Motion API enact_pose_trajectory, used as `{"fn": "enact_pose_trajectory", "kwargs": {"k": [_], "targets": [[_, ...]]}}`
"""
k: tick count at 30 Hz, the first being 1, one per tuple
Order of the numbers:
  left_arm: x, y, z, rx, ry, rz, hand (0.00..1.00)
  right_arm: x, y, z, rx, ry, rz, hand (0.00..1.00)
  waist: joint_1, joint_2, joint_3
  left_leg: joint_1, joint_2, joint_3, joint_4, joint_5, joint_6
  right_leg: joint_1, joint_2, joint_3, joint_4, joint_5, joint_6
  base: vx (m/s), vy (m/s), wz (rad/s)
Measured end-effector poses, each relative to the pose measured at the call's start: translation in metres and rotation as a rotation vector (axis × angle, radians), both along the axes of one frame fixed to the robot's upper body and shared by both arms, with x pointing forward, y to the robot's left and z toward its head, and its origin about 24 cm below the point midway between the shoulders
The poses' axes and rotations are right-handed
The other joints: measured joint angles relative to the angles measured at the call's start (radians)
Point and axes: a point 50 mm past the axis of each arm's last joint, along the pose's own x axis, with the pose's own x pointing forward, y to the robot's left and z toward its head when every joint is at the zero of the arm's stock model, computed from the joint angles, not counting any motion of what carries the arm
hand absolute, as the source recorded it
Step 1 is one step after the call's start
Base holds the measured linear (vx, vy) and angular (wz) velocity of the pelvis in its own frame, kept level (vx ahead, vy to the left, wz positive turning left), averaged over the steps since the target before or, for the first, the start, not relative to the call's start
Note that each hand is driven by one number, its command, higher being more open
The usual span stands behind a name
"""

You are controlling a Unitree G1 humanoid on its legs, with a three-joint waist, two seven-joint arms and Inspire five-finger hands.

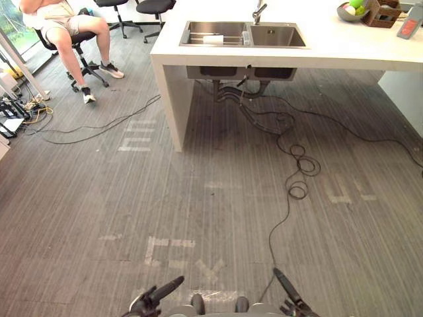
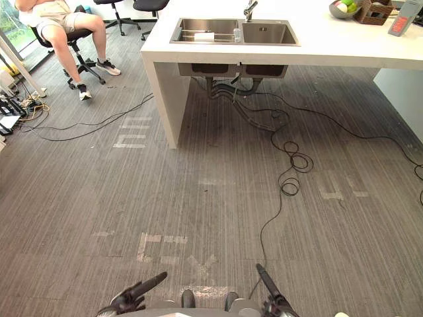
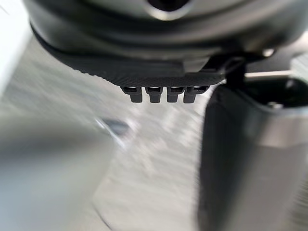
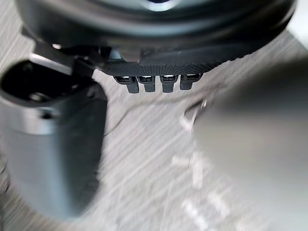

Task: Walk over to the sink, pick up the cup, carry it to the dishwasher, place the cup inside the dishwasher, then close the dishwasher door

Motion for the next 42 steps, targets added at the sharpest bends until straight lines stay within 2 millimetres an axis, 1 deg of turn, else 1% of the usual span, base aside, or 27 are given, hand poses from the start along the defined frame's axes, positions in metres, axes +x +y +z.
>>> {"fn": "enact_pose_trajectory", "kwargs": {"k": [2,3,5,7,10,12,16,18,23,27,29,31,34,37,39,42], "targets": [[0.028,-0.02,0.01,-0.083,-0.108,-0.029,1.0,0.027,0.005,0.009,-0.009,-0.103,0.026,1.0,-0.002,0.0,0.02,0.014,-0.001,0.0,-0.004,-0.001,-0.009,0.016,-0.001,-0.003,-0.006,0.002,0.002,0.0,0.0,0.0],[0.035,-0.024,0.013,-0.098,-0.133,-0.04,1.0,0.034,0.006,0.012,-0.013,-0.129,0.042,1.0,-0.003,0.0,0.025,0.015,-0.001,0.0,-0.006,-0.002,-0.018,0.015,-0.002,-0.003,-0.006,0.002,0.003,0.0,0.0,0.0],[0.055,-0.033,0.024,-0.124,-0.213,-0.088,1.0,0.054,0.006,0.021,-0.03,-0.209,0.079,1.0,-0.006,0.001,0.038,0.02,-0.001,0.001,-0.013,0.002,-0.034,0.017,-0.002,-0.004,-0.006,0.004,0.003,0.0,0.0,0.0],[0.064,-0.032,0.029,-0.117,-0.255,-0.094,1.0,0.064,-0.001,0.027,-0.062,-0.26,0.101,1.0,-0.006,0.003,0.044,0.025,0.0,0.0,-0.025,0.006,-0.041,0.018,-0.002,-0.008,-0.007,0.004,0.003,0.0,0.0,0.0],[0.066,-0.029,0.031,-0.088,-0.264,-0.085,1.0,0.07,-0.009,0.033,-0.094,-0.295,0.131,1.0,-0.008,0.005,0.05,0.028,0.0,0.0,-0.028,0.008,-0.043,0.02,-0.002,-0.009,-0.008,0.003,0.003,0.0,0.0,0.0],[0.067,-0.024,0.032,0.003,-0.254,-0.083,1.0,0.073,-0.013,0.037,-0.119,-0.317,0.163,1.0,-0.008,0.004,0.052,0.028,-0.001,-0.001,-0.032,0.009,-0.041,0.02,-0.002,-0.011,-0.009,0.003,0.004,0.0,0.0,0.0],[0.067,-0.017,0.033,0.176,-0.233,-0.136,1.0,0.074,-0.013,0.037,-0.149,-0.313,0.228,1.0,-0.01,0.004,0.055,0.028,-0.002,-0.003,-0.034,0.01,-0.04,0.023,-0.003,-0.016,-0.012,0.003,0.004,0.01,-0.004,0.04],[0.068,-0.013,0.034,0.295,-0.231,-0.213,1.0,0.072,-0.013,0.037,-0.158,-0.302,0.256,1.0,-0.01,0.004,0.055,0.028,-0.003,-0.004,-0.036,0.011,-0.04,0.024,-0.004,-0.018,-0.015,0.003,0.004,0.0,-0.001,0.02],[0.07,-0.007,0.039,0.366,-0.241,-0.305,1.0,0.067,-0.017,0.035,-0.167,-0.288,0.302,1.0,-0.011,0.004,0.055,0.03,-0.005,-0.004,-0.041,0.013,-0.039,0.024,-0.006,-0.019,-0.017,0.003,0.005,0.0,0.0,0.0],[0.066,-0.005,0.035,0.356,-0.197,-0.379,1.0,0.065,-0.019,0.034,-0.157,-0.288,0.314,1.0,-0.021,0.004,0.055,0.033,-0.007,-0.002,-0.043,0.013,-0.039,0.025,-0.008,-0.017,-0.017,0.002,0.006,0.0,0.0,0.0],[0.061,-0.006,0.032,0.343,-0.173,-0.407,1.0,0.064,-0.019,0.034,-0.15,-0.289,0.321,1.0,-0.025,0.004,0.056,0.036,-0.007,0.0,-0.044,0.013,-0.039,0.027,-0.008,-0.016,-0.017,0.002,0.006,0.0,0.0,0.0],[0.052,-0.01,0.027,0.314,-0.138,-0.434,1.0,0.061,-0.019,0.032,-0.136,-0.278,0.327,1.0,-0.025,0.004,0.056,0.044,-0.007,0.002,-0.048,0.013,-0.039,0.033,-0.008,-0.014,-0.017,0.002,0.007,0.0,-0.002,-0.02],[0.042,-0.013,0.021,0.278,-0.106,-0.4,1.0,0.057,-0.018,0.028,-0.125,-0.257,0.327,1.0,-0.025,0.004,0.056,0.049,-0.007,0.006,-0.051,0.013,-0.039,0.035,-0.008,-0.01,-0.017,0.001,0.008,0.0,-0.005,-0.04],[0.027,-0.015,0.012,0.235,-0.042,-0.31,1.0,0.047,-0.014,0.02,-0.101,-0.213,0.313,1.0,-0.024,0.004,0.056,0.066,-0.007,0.015,-0.058,0.013,-0.04,0.045,-0.007,-0.002,-0.017,0.0,0.009,0.0,-0.004,-0.08],[0.013,-0.016,0.005,0.202,0.015,-0.237,1.0,0.034,-0.007,0.013,-0.074,-0.176,0.296,1.0,-0.022,0.004,0.057,0.083,-0.007,0.03,-0.065,0.012,-0.04,0.055,-0.006,0.008,-0.016,-0.001,0.011,0.0,0.001,-0.11],[0.008,-0.012,0.002,0.209,0.025,-0.187,1.0,0.022,0.005,0.005,-0.034,-0.134,0.28,1.0,-0.012,0.0,0.068,0.1,-0.006,0.047,-0.066,0.01,-0.042,0.056,-0.007,0.023,0.004,-0.007,0.015,-0.03,0.004,-0.14]]}}
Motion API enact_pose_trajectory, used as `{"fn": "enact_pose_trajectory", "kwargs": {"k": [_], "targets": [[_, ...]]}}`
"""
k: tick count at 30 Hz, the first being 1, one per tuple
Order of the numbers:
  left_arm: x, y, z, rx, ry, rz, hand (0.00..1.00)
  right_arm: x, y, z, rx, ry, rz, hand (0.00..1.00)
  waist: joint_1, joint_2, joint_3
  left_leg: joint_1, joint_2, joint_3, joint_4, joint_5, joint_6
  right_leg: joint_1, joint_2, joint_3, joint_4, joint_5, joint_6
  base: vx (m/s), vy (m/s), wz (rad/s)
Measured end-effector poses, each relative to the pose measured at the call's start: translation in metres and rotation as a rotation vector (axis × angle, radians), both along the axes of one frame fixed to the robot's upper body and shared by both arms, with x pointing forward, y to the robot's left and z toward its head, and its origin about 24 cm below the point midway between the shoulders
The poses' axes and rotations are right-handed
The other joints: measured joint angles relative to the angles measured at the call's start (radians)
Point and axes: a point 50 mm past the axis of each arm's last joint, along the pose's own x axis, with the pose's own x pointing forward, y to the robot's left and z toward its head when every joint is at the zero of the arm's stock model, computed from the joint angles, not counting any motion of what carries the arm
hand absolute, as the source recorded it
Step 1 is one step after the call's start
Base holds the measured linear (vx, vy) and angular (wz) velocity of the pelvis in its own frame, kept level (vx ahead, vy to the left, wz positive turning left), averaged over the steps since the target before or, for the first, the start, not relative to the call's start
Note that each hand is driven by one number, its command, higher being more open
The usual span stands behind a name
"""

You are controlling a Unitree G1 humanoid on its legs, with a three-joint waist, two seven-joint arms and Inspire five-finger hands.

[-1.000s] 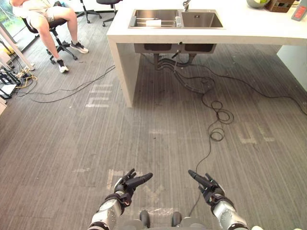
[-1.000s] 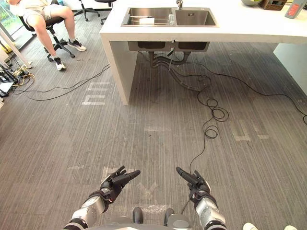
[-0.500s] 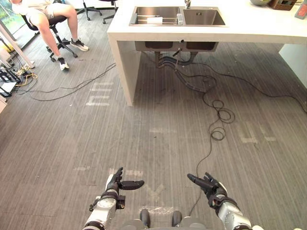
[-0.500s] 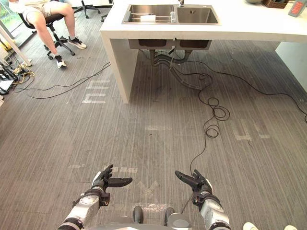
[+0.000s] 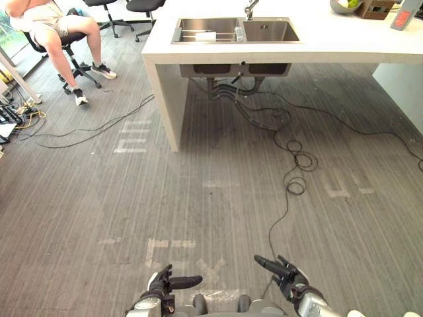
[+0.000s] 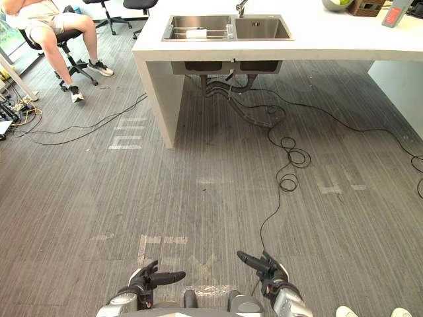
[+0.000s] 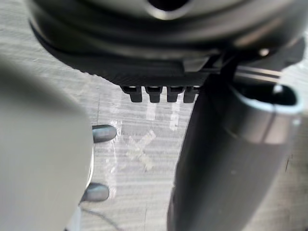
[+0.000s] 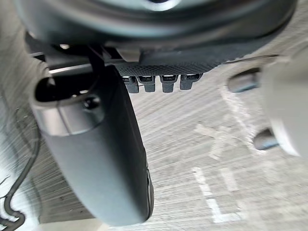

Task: Walk over to the sink, pick up the cup, carry it to the dishwasher, place the cup inside the dishwasher, then close the dishwasher door

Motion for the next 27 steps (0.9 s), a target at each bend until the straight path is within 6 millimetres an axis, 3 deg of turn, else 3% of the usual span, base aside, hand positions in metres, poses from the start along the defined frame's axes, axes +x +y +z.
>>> {"fn": "enact_pose_trajectory", "kwargs": {"k": [4,9,11,13,15,19,21,23,24,27], "targets": [[-0.001,0.003,0.001,0.012,-0.028,0.004,1.0,-0.004,0.0,-0.001,-0.013,-0.001,-0.017,1.0,0.01,-0.007,0.007,0.003,-0.003,0.015,0.003,-0.008,0.013,-0.014,-0.005,0.008,0.036,-0.012,0.002,-0.06,0.011,-0.11],[0.013,0.008,0.007,0.004,-0.071,0.021,1.0,0.014,-0.001,0.006,-0.048,-0.055,-0.011,1.0,0.012,-0.042,0.028,-0.053,-0.027,0.067,0.056,-0.029,0.083,-0.134,-0.073,-0.013,0.203,-0.096,0.032,-0.05,0.037,-0.03],[0.034,0.009,0.017,-0.007,-0.139,0.023,1.0,0.033,-0.001,0.013,-0.054,-0.102,-0.016,1.0,0.012,-0.056,0.046,-0.084,-0.038,0.064,0.098,-0.054,0.101,-0.172,-0.102,-0.026,0.279,-0.096,0.04,0.02,0.06,0.04],[0.053,0.006,0.025,-0.031,-0.196,0.043,1.0,0.051,-0.004,0.021,-0.049,-0.157,-0.043,1.0,0.012,-0.064,0.078,-0.069,-0.037,0.062,0.129,-0.076,0.116,-0.254,-0.136,-0.022,0.486,-0.07,0.083,0.02,0.08,0.01],[0.074,-0.002,0.038,-0.051,-0.266,0.047,1.0,0.062,-0.011,0.033,-0.068,-0.23,-0.06,1.0,0.01,-0.057,0.105,-0.046,-0.011,0.05,0.236,-0.154,0.127,-0.313,-0.145,-0.03,0.57,-0.109,0.065,0.07,0.073,0.08],[0.105,-0.01,0.059,-0.041,-0.377,0.011,1.0,0.067,-0.025,0.048,-0.112,-0.319,-0.068,1.0,-0.025,-0.055,0.119,-0.035,-0.009,-0.009,0.328,-0.233,0.124,-0.389,-0.147,-0.027,0.373,-0.07,0.08,0.17,0.011,0.46],[0.115,-0.01,0.067,-0.031,-0.419,0.016,1.0,0.056,-0.033,0.046,-0.118,-0.299,-0.105,1.0,-0.031,-0.057,0.124,-0.024,-0.008,-0.045,0.402,-0.297,0.092,-0.404,-0.141,-0.022,0.193,-0.017,0.086,0.32,-0.096,0.5],[0.117,-0.009,0.07,-0.025,-0.432,0.018,1.0,0.044,-0.036,0.04,-0.117,-0.264,-0.13,1.0,-0.029,-0.061,0.127,-0.011,-0.01,-0.074,0.456,-0.363,0.068,-0.396,-0.143,-0.023,0.152,-0.017,0.086,0.38,-0.205,0.44],[0.116,-0.006,0.07,-0.018,-0.432,0.018,1.0,0.038,-0.037,0.037,-0.112,-0.24,-0.142,1.0,-0.024,-0.062,0.126,0.01,-0.01,-0.092,0.462,-0.408,0.058,-0.386,-0.141,-0.019,0.145,0.008,0.065,0.4,-0.252,0.36],[0.116,-0.007,0.07,-0.008,-0.435,0.032,1.0,0.034,-0.042,0.036,-0.109,-0.223,-0.174,1.0,-0.03,-0.012,0.106,0.038,0.044,-0.118,0.399,-0.454,0.029,-0.48,-0.13,-0.062,0.326,0.09,-0.023,0.53,-0.3,0.29]]}}
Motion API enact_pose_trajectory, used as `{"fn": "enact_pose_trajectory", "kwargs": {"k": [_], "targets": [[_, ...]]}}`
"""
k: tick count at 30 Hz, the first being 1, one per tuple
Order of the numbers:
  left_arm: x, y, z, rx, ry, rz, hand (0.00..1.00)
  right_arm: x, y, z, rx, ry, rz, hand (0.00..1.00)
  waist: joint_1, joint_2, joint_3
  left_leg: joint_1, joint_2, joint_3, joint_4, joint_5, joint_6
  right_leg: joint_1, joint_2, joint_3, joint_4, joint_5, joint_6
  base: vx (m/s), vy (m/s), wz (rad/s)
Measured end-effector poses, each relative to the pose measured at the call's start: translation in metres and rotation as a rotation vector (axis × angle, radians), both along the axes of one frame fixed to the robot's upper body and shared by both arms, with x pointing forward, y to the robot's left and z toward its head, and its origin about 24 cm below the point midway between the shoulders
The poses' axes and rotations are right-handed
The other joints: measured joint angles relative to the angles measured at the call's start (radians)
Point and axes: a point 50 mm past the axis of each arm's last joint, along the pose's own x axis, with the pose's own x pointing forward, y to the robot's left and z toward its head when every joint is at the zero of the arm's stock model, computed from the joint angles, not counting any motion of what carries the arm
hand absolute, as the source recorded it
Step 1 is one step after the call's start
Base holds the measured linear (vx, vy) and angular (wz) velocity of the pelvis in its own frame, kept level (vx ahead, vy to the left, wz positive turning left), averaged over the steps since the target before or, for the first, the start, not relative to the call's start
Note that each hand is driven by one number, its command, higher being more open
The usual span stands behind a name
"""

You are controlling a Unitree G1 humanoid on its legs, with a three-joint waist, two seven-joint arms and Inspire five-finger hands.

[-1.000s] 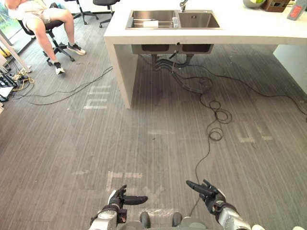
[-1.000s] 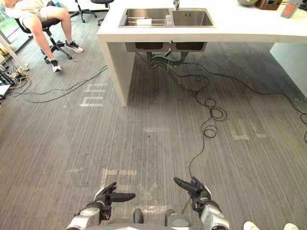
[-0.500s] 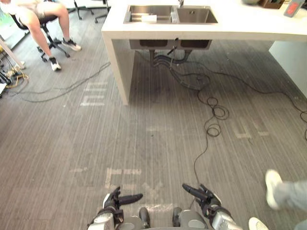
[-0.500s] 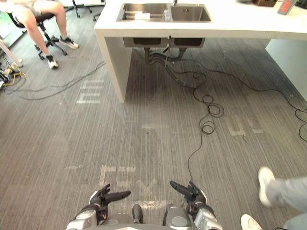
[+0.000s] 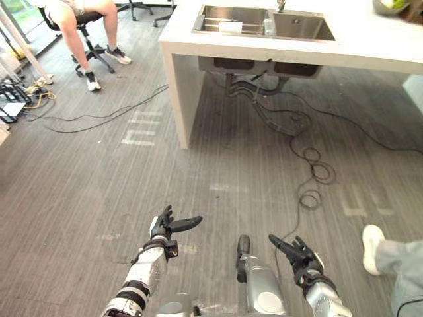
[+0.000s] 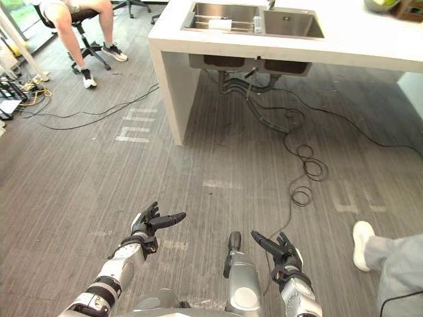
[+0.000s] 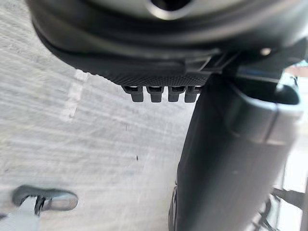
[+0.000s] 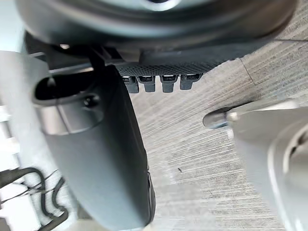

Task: Walk over to the sink, pick up the cup, carry it to the dishwasher, place the cup inside the dishwasher, then close the dishwasher door

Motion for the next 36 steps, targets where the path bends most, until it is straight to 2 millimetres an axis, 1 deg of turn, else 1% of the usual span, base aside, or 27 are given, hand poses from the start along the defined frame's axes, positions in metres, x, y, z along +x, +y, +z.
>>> {"fn": "enact_pose_trajectory", "kwargs": {"k": [1,2,3,4,5,6,7,8,10,13,15,16,17,18,19,20,21,23,25,26,28,30,31,32,33,34,36], "targets": [[-0.002,0.0,-0.002,0.0,0.007,0.008,1.0,-0.001,-0.001,0.0,0.0,0.006,-0.003,1.0,0.0,0.009,-0.008,0.02,0.011,0.007,-0.019,0.002,-0.01,-0.01,0.004,-0.013,0.027,0.004,-0.016,0.64,-0.296,0.18],[-0.005,-0.002,-0.004,-0.009,0.012,0.015,1.0,0.0,-0.003,-0.001,-0.005,0.016,-0.004,1.0,-0.012,0.038,-0.022,-0.009,0.055,0.032,0.063,0.039,-0.049,-0.029,0.026,-0.041,0.094,-0.074,-0.074,0.56,-0.232,0.08],[-0.006,-0.003,-0.004,-0.011,0.011,0.016,1.0,0.001,-0.003,-0.001,-0.002,0.02,-0.003,1.0,-0.014,0.039,-0.022,-0.035,0.076,0.056,0.139,0.064,-0.064,-0.028,0.034,-0.043,0.12,-0.103,-0.084,0.68,-0.285,0.08],[-0.007,-0.007,-0.005,-0.022,0.004,0.019,1.0,0.002,-0.003,-0.001,-0.001,0.02,0.002,1.0,-0.017,0.04,-0.023,-0.1,0.122,0.087,0.318,0.151,-0.086,0.002,0.048,-0.052,0.139,-0.146,-0.097,0.65,-0.281,-0.01],[-0.008,-0.012,-0.005,-0.035,-0.013,0.025,1.0,0.002,-0.004,-0.001,-0.001,0.016,0.011,1.0,-0.014,0.043,-0.023,-0.191,0.175,0.096,0.535,0.244,-0.07,0.063,0.073,-0.059,0.114,-0.18,-0.113,0.63,-0.278,-0.04],[-0.008,-0.013,-0.004,-0.04,-0.024,0.028,1.0,0.003,-0.004,-0.001,0.0,0.015,0.016,1.0,-0.011,0.044,-0.022,-0.232,0.196,0.1,0.639,0.237,-0.057,0.1,0.09,-0.06,0.092,-0.19,-0.122,0.61,-0.259,-0.15],[-0.007,-0.015,-0.002,-0.045,-0.047,0.033,1.0,0.004,-0.005,0.0,0.002,0.007,0.022,1.0,-0.005,0.043,-0.01,-0.299,0.204,0.097,0.784,0.216,-0.025,0.193,0.119,-0.058,0.029,-0.202,-0.138,0.57,-0.204,-0.22],[-0.005,-0.016,0.001,-0.049,-0.066,0.034,1.0,0.003,-0.007,0.0,-0.002,0.001,0.024,1.0,-0.001,0.04,-0.003,-0.342,0.185,0.097,0.816,0.206,-0.011,0.261,0.129,-0.052,-0.014,-0.208,-0.137,0.66,-0.182,-0.29],[0.0,-0.016,0.019,-0.073,-0.179,0.045,1.0,0.005,-0.012,0.002,-0.016,-0.014,0.021,1.0,0.021,0.038,0.015,-0.454,0.115,0.107,0.719,0.196,-0.016,0.373,0.137,-0.032,-0.089,-0.215,-0.134,0.55,-0.084,-0.43],[0.004,-0.014,0.042,-0.096,-0.311,0.066,1.0,0.008,-0.013,0.002,-0.011,-0.014,0.013,1.0,0.065,0.038,0.034,-0.535,0.037,0.127,0.374,0.215,-0.043,0.468,0.136,0.017,-0.145,-0.228,-0.118,0.42,-0.018,-0.57],[0.0,-0.013,0.052,-0.103,-0.369,0.093,1.0,0.002,-0.009,-0.003,-0.004,0.016,0.027,1.0,0.073,0.049,0.046,-0.522,-0.011,0.124,0.011,0.319,-0.11,0.564,0.135,0.051,-0.161,-0.279,-0.085,0.49,0.048,-0.46],[-0.002,-0.013,0.053,-0.105,-0.376,0.098,1.0,-0.002,-0.009,-0.005,-0.004,0.029,0.028,1.0,0.073,0.057,0.046,-0.512,-0.016,0.127,-0.061,0.348,-0.131,0.586,0.142,0.058,-0.162,-0.298,-0.075,0.54,0.123,-0.31],[-0.003,-0.013,0.055,-0.109,-0.392,0.103,1.0,-0.012,-0.011,-0.009,0.001,0.058,0.015,1.0,0.072,0.074,0.05,-0.496,-0.009,0.136,-0.134,0.383,-0.131,0.633,0.164,0.067,-0.16,-0.338,-0.058,0.57,0.185,-0.23],[-0.005,-0.013,0.056,-0.108,-0.404,0.106,1.0,-0.027,-0.014,-0.014,0.0,0.095,0.004,1.0,0.073,0.12,0.026,-0.474,0.018,0.181,-0.147,0.39,-0.125,0.671,0.204,0.076,-0.145,-0.389,-0.048,0.49,0.184,-0.2],[-0.006,-0.01,0.059,-0.097,-0.419,0.107,1.0,-0.033,-0.014,-0.016,0.002,0.111,-0.002,1.0,0.075,0.134,0.018,-0.461,0.026,0.173,-0.161,0.448,-0.054,0.686,0.222,0.085,-0.128,-0.423,-0.048,0.49,0.196,-0.11],[0.0,-0.004,0.067,-0.08,-0.46,0.118,1.0,-0.039,-0.01,-0.021,0.022,0.133,-0.018,1.0,0.078,0.105,0.028,-0.461,0.015,0.195,-0.124,0.505,-0.016,0.702,0.197,0.091,-0.106,-0.465,-0.05,0.44,0.185,-0.08],[0.003,-0.002,0.074,-0.076,-0.501,0.144,1.0,-0.041,-0.011,-0.021,0.028,0.136,-0.03,1.0,0.084,0.088,0.029,-0.47,-0.005,0.223,-0.104,0.512,-0.005,0.706,0.163,0.096,-0.113,-0.485,-0.044,0.33,0.142,-0.07],[0.003,0.003,0.086,-0.064,-0.568,0.195,1.0,-0.04,-0.01,-0.022,0.03,0.14,-0.029,1.0,0.099,0.086,0.03,-0.503,-0.016,0.226,-0.037,0.508,0.003,0.715,0.136,0.122,-0.143,-0.492,-0.045,0.3,0.175,-0.36],[0.003,0.009,0.103,-0.022,-0.651,0.266,1.0,-0.036,-0.007,-0.023,0.045,0.145,-0.021,1.0,0.127,0.077,0.031,-0.551,-0.014,0.224,0.087,0.447,0.015,0.721,0.111,0.156,-0.153,-0.51,-0.069,0.38,0.234,-0.48],[0.002,0.012,0.118,0.013,-0.715,0.316,1.0,-0.04,-0.005,-0.027,0.058,0.169,-0.023,1.0,0.147,0.054,0.015,-0.576,-0.032,0.239,0.14,0.394,0.034,0.727,0.077,0.165,-0.169,-0.516,-0.071,0.38,0.134,-0.26],[0.0,0.015,0.13,0.039,-0.779,0.369,1.0,-0.044,-0.006,-0.03,0.07,0.195,-0.041,1.0,0.149,0.037,-0.002,-0.575,-0.067,0.239,0.133,0.372,0.064,0.671,0.047,0.178,-0.048,-0.5,-0.041,0.41,0.108,-0.02],[-0.002,0.019,0.145,0.07,-0.846,0.424,1.0,-0.054,-0.004,-0.035,0.099,0.231,-0.086,1.0,0.143,0.02,-0.022,-0.54,-0.104,0.235,0.096,0.353,0.084,0.541,0.014,0.191,0.234,-0.419,0.119,0.4,0.111,0.22],[-0.005,0.024,0.158,0.11,-0.905,0.466,1.0,-0.061,0.0,-0.039,0.123,0.257,-0.108,1.0,0.128,0.004,-0.031,-0.502,-0.123,0.221,0.072,0.337,0.099,0.462,-0.003,0.21,0.429,-0.316,0.237,0.52,0.119,0.24],[-0.008,0.031,0.168,0.148,-0.956,0.519,1.0,-0.066,0.006,-0.042,0.148,0.271,-0.132,1.0,0.12,-0.007,-0.036,-0.453,-0.137,0.21,0.046,0.332,0.095,0.375,-0.022,0.215,0.598,-0.312,0.24,0.51,0.107,0.18],[-0.011,0.035,0.175,0.156,-0.983,0.558,1.0,-0.071,0.007,-0.044,0.161,0.28,-0.153,1.0,0.113,-0.006,-0.036,-0.4,-0.142,0.203,0.016,0.329,0.096,0.322,-0.05,0.187,0.672,-0.32,0.225,0.48,0.088,0.14],[-0.015,0.039,0.183,0.168,-1.028,0.601,1.0,-0.08,0.011,-0.047,0.187,0.289,-0.185,1.0,0.102,-0.004,-0.038,-0.331,-0.147,0.182,-0.027,0.328,0.097,0.273,-0.095,0.12,0.697,-0.335,0.185,0.37,0.047,0.17],[-0.02,0.042,0.196,0.194,-1.107,0.638,1.0,-0.091,0.018,-0.05,0.238,0.293,-0.239,1.0,0.089,-0.002,-0.038,-0.25,-0.142,0.153,-0.083,0.328,0.097,0.217,-0.128,0.058,0.633,-0.366,0.124,0.33,0.006,0.26]]}}
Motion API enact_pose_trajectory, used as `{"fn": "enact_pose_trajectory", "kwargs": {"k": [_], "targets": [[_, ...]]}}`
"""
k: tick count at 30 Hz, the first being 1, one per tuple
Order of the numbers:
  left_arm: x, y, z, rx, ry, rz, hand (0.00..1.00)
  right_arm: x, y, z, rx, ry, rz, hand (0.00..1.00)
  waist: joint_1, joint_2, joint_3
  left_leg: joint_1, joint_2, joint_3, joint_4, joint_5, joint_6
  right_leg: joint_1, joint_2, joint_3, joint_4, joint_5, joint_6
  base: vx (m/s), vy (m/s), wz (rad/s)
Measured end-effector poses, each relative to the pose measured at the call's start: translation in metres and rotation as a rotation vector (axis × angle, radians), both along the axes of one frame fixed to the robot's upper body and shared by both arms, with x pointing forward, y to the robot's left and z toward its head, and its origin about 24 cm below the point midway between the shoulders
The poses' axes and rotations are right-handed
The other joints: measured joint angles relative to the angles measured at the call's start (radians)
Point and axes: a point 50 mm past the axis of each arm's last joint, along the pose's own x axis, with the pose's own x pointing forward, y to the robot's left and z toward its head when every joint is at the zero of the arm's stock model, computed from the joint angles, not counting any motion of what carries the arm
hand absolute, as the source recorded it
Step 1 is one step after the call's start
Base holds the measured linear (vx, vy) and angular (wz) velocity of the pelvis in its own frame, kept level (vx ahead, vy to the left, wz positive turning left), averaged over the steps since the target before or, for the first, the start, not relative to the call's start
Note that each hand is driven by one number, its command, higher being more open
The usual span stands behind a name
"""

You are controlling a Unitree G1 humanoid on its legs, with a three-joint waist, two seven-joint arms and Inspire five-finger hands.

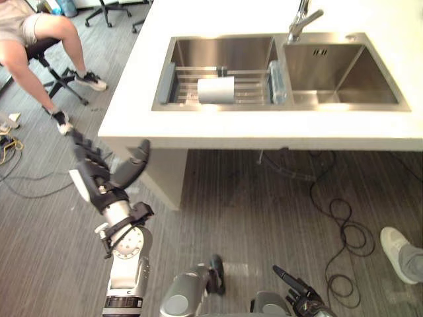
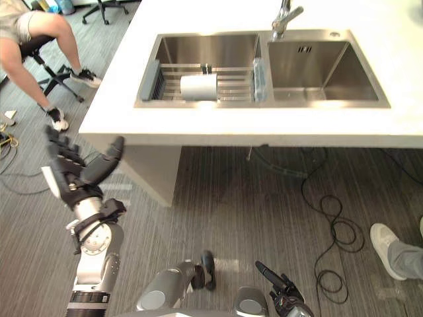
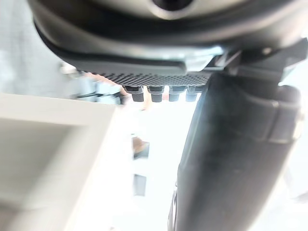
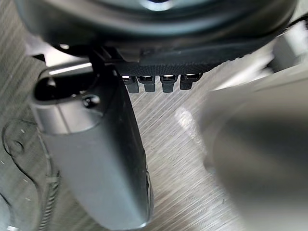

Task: Walk over to the sink, pick up the cup, carry it to the dishwasher, place the cup inside the dishwasher, then close the dishwasher door

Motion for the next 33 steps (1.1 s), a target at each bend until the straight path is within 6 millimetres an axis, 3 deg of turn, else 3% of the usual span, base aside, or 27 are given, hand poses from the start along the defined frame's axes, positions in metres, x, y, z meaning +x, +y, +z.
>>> {"fn": "enact_pose_trajectory", "kwargs": {"k": [3,4,5,6,9,12,15,16,18,19,20,21,23,25,26,27,29,31,33], "targets": [[-0.004,-0.002,0.019,0.066,-0.115,0.036,1.0,-0.013,-0.002,-0.001,0.028,-0.003,-0.12,1.0,-0.025,0.01,-0.018,0.066,0.035,-0.077,-0.04,-0.01,-0.021,-0.044,0.027,-0.021,-0.382,0.005,-0.019,0.33,-0.145,0.66],[-0.002,-0.004,0.024,0.079,-0.14,0.021,1.0,-0.022,0.0,-0.003,0.042,0.016,-0.142,1.0,-0.026,0.003,-0.024,0.076,0.039,-0.106,-0.039,-0.018,-0.036,-0.039,0.031,-0.023,-0.487,0.048,-0.022,0.36,-0.256,0.79],[-0.001,-0.004,0.028,0.087,-0.165,0.011,1.0,-0.03,0.002,-0.005,0.063,0.035,-0.177,1.0,-0.024,-0.011,-0.032,0.091,0.04,-0.139,-0.034,-0.03,-0.055,-0.032,0.031,-0.024,-0.596,0.144,-0.042,0.39,-0.291,0.9],[-0.001,-0.004,0.029,0.089,-0.179,0.011,1.0,-0.037,0.006,-0.007,0.086,0.051,-0.204,1.0,-0.024,-0.027,-0.042,0.096,0.038,-0.167,-0.02,-0.048,-0.085,-0.024,0.033,-0.025,-0.654,0.279,-0.024,0.41,-0.345,0.73],[-0.002,-0.016,0.03,0.081,-0.191,-0.044,1.0,-0.044,0.004,-0.008,0.099,0.054,-0.218,1.0,-0.02,0.027,-0.069,0.119,0.111,-0.197,-0.05,-0.054,-0.124,0.034,0.102,-0.082,-0.705,0.254,-0.06,0.32,-0.311,0.29],[0.003,-0.036,0.042,0.122,-0.234,-0.175,1.0,-0.039,0.003,-0.007,0.094,0.037,-0.186,1.0,-0.023,0.036,-0.076,0.156,0.148,-0.198,-0.094,-0.043,-0.144,0.067,0.145,-0.097,-0.732,0.24,-0.084,0.19,-0.203,-0.03],[0.01,-0.046,0.048,0.156,-0.236,-0.248,1.0,-0.036,0.002,-0.007,0.097,0.018,-0.178,1.0,-0.029,0.038,-0.077,0.15,0.155,-0.197,-0.09,-0.043,-0.147,0.062,0.152,-0.101,-0.726,0.223,-0.087,0.06,-0.077,0.03],[0.011,-0.049,0.048,0.162,-0.231,-0.27,1.0,-0.036,0.002,-0.007,0.098,0.017,-0.164,1.0,-0.034,0.039,-0.077,0.14,0.156,-0.196,-0.067,-0.055,-0.164,0.054,0.152,-0.104,-0.701,0.202,-0.087,0.0,-0.065,0.13],[0.012,-0.052,0.045,0.14,-0.21,-0.306,1.0,-0.038,0.004,-0.007,0.108,0.031,-0.152,1.0,-0.036,0.045,-0.072,0.098,0.165,-0.191,0.051,-0.092,-0.181,0.052,0.142,-0.109,-0.663,0.156,-0.091,-0.02,-0.068,0.2],[0.014,-0.052,0.041,0.104,-0.184,-0.328,1.0,-0.038,-0.001,-0.006,0.099,0.028,-0.145,1.0,-0.036,0.057,-0.051,-0.009,0.195,-0.174,0.319,-0.09,-0.203,0.108,0.153,-0.114,-0.693,0.154,-0.1,-0.03,-0.038,0.18],[0.014,-0.051,0.041,0.093,-0.18,-0.338,1.0,-0.038,-0.003,-0.006,0.095,0.031,-0.137,1.0,-0.036,0.059,-0.038,-0.045,0.212,-0.158,0.402,-0.084,-0.211,0.136,0.159,-0.117,-0.707,0.155,-0.104,-0.03,-0.042,0.1],[0.014,-0.05,0.038,0.08,-0.171,-0.356,1.0,-0.039,-0.006,-0.005,0.091,0.039,-0.13,1.0,-0.03,0.053,-0.029,-0.057,0.222,-0.136,0.409,-0.117,-0.207,0.166,0.16,-0.117,-0.721,0.156,-0.106,0.01,-0.031,0.03],[0.013,-0.05,0.036,0.071,-0.165,-0.411,1.0,-0.042,-0.014,-0.004,0.075,0.05,-0.127,1.0,-0.025,0.063,-0.024,-0.088,0.217,-0.14,0.242,-0.122,-0.198,0.201,0.158,-0.115,-0.739,0.155,-0.106,0.02,-0.01,-0.07],[0.013,-0.05,0.036,0.083,-0.165,-0.437,1.0,-0.041,-0.021,-0.002,0.059,0.041,-0.118,1.0,-0.023,0.08,-0.026,-0.102,0.222,-0.14,0.103,-0.035,-0.197,0.202,0.165,-0.102,-0.733,0.15,-0.098,0.07,0.079,-0.38],[0.013,-0.051,0.034,0.091,-0.161,-0.46,1.0,-0.039,-0.03,0.001,0.034,0.031,-0.112,1.0,-0.021,0.13,-0.036,-0.105,0.243,-0.142,0.067,0.052,-0.197,0.193,0.192,-0.069,-0.702,0.132,-0.084,0.13,0.157,-0.77],[0.012,-0.049,0.033,0.095,-0.154,-0.469,1.0,-0.037,-0.036,0.003,0.017,0.028,-0.109,1.0,-0.016,0.145,-0.04,-0.106,0.248,-0.139,0.091,0.084,-0.156,0.176,0.203,-0.037,-0.67,0.116,-0.074,0.15,0.22,-0.9],[0.012,-0.048,0.032,0.106,-0.145,-0.498,1.0,-0.033,-0.032,0.003,0.023,0.018,-0.096,1.0,-0.025,0.129,-0.049,-0.11,0.224,-0.101,0.092,0.055,-0.138,0.14,0.165,0.002,-0.631,0.102,-0.05,0.11,0.159,-0.51],[0.013,-0.051,0.032,0.127,-0.139,-0.537,1.0,-0.036,-0.026,0.001,0.041,0.021,-0.107,1.0,-0.034,0.116,-0.058,-0.093,0.172,-0.078,0.02,0.079,-0.121,0.108,0.113,0.017,-0.609,0.087,-0.024,0.15,0.119,0.0],[0.014,-0.058,0.029,0.129,-0.12,-0.594,1.0,-0.044,-0.017,-0.001,0.077,0.021,-0.184,1.0,-0.053,0.117,-0.066,-0.027,0.117,-0.084,-0.138,0.159,-0.117,0.129,0.073,-0.003,-0.646,0.09,-0.008,0.19,0.07,0.3]]}}
